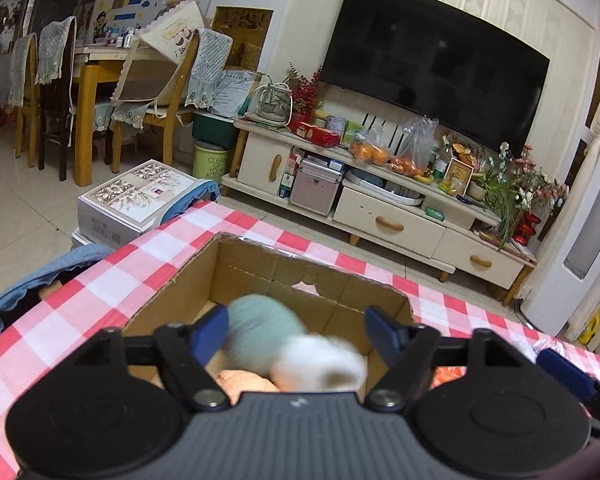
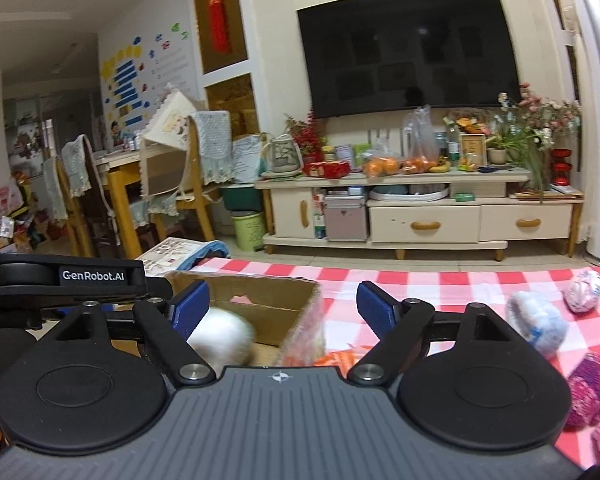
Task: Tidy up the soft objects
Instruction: 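Carry the teal plush in the right tool while the left tool carries the pompom into the box, then move both tools back from the box toward the remaining plushes on the table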
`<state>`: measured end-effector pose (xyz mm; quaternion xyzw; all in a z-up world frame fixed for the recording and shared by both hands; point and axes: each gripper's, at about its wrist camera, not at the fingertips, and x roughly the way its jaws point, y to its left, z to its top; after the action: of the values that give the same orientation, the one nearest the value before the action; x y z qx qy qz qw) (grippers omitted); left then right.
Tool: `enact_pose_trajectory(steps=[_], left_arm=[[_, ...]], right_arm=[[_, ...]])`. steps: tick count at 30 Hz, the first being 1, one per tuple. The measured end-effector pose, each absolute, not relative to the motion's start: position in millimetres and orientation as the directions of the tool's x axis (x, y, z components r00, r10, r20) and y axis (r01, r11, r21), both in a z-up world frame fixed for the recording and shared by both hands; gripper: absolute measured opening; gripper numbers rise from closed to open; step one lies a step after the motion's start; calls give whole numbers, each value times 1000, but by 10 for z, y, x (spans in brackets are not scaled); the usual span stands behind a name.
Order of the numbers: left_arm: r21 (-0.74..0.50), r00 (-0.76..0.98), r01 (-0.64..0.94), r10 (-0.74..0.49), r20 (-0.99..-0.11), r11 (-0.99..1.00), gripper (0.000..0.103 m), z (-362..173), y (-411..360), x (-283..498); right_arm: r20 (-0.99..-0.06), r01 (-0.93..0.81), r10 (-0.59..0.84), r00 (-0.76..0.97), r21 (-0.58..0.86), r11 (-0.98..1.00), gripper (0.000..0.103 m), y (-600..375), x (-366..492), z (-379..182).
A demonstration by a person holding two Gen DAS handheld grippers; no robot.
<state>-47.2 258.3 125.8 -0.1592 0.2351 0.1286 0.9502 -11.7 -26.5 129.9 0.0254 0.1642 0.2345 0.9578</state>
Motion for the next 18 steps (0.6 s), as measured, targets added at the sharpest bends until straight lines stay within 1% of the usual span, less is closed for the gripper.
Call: enact_pose_trajectory(steps=[3, 8, 14, 18], left_arm=[[-229, 856, -311, 167, -490, 923, 81, 1265, 2520, -457], [-206, 859, -282, 151, -489, 937, 94, 1267, 2373, -427], [-146, 871, -241, 147, -469, 960, 101, 1278, 2146, -398], [-121, 872, -224, 143, -468, 967, 102, 1270, 2040, -372]], right_arm=[[-304, -419, 436, 847, 123, 900, 103, -305, -153, 1274], [-308, -401, 416, 856, 113, 909, 103, -372, -212, 1253], [-301, -379, 393, 869, 105, 919, 103, -422, -237, 1269], [-300, -356, 373, 878, 112, 928, 103, -456, -248, 1267]])
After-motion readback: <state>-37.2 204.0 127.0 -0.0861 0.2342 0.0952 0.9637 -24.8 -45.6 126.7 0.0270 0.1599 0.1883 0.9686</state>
